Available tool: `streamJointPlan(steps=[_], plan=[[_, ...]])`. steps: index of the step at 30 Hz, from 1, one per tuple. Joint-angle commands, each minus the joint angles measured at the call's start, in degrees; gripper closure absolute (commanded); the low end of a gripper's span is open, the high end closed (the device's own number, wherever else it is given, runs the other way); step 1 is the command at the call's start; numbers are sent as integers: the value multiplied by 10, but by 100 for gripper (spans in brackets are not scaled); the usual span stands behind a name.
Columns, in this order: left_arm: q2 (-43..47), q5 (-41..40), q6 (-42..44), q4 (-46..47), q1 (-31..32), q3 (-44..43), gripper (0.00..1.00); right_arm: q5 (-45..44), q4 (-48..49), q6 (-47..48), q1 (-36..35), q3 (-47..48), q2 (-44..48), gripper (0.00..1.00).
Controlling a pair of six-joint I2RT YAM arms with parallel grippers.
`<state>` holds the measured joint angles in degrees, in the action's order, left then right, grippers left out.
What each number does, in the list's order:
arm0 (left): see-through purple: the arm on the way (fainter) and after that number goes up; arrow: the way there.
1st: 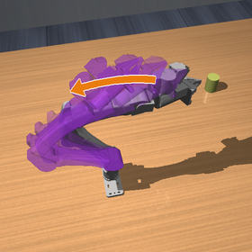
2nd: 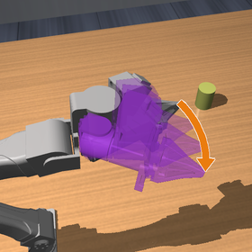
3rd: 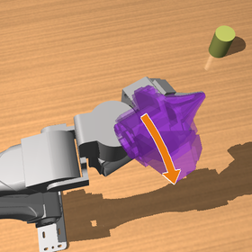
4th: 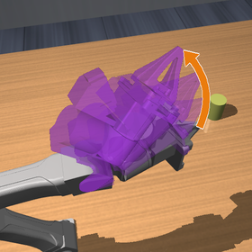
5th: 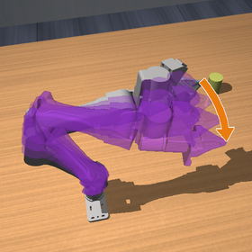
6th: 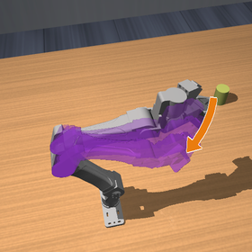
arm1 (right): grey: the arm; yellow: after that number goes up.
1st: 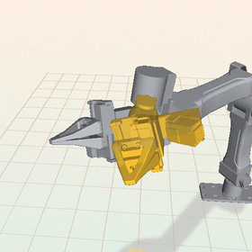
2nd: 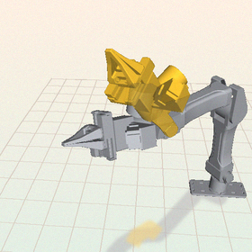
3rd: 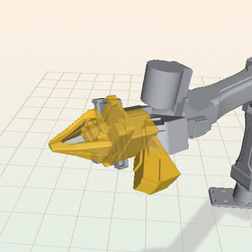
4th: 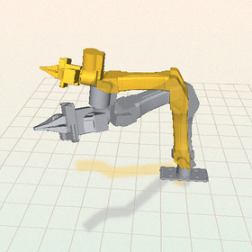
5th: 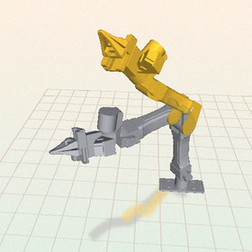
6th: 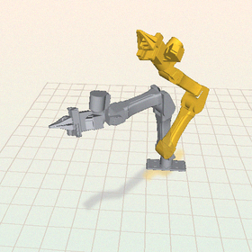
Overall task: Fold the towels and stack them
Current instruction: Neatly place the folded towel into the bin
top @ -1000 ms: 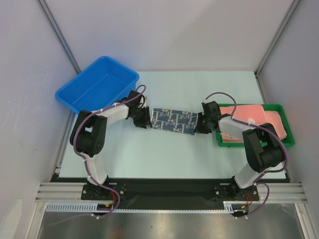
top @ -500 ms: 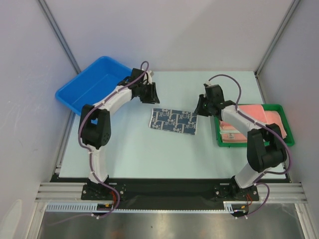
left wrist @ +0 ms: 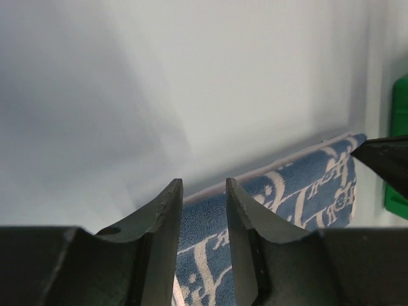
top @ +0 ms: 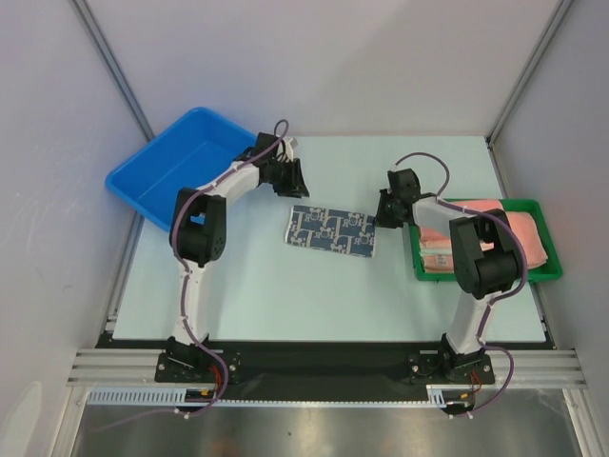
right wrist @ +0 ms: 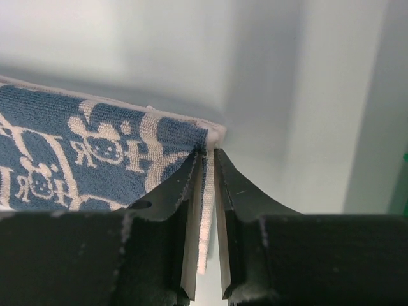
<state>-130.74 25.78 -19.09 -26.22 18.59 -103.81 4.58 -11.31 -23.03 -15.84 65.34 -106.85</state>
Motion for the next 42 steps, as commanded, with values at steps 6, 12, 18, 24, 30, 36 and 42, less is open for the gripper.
streamJointPlan(steps=[6, 12, 18, 24, 30, 36, 42], plan=[[94, -56, 64, -6, -8, -17, 59, -25, -14, 8, 3, 30, 27, 73], [209, -39, 49, 45, -7, 161, 59, 23, -24, -47, 2, -1, 74, 51], [190, 51, 9, 132, -5, 240, 60, 33, 1, -72, -6, -45, 81, 47], [115, 76, -1, 146, -4, 199, 62, 53, 53, -77, -12, -94, 73, 45], [81, 63, 5, 133, -4, 172, 62, 55, 80, -80, -28, -130, 60, 47], [51, 26, 13, 98, -4, 147, 63, 44, 99, -81, -33, -154, 61, 61], [66, 0, 12, 67, -5, 133, 63, 45, 83, -66, -31, -145, 74, 95]])
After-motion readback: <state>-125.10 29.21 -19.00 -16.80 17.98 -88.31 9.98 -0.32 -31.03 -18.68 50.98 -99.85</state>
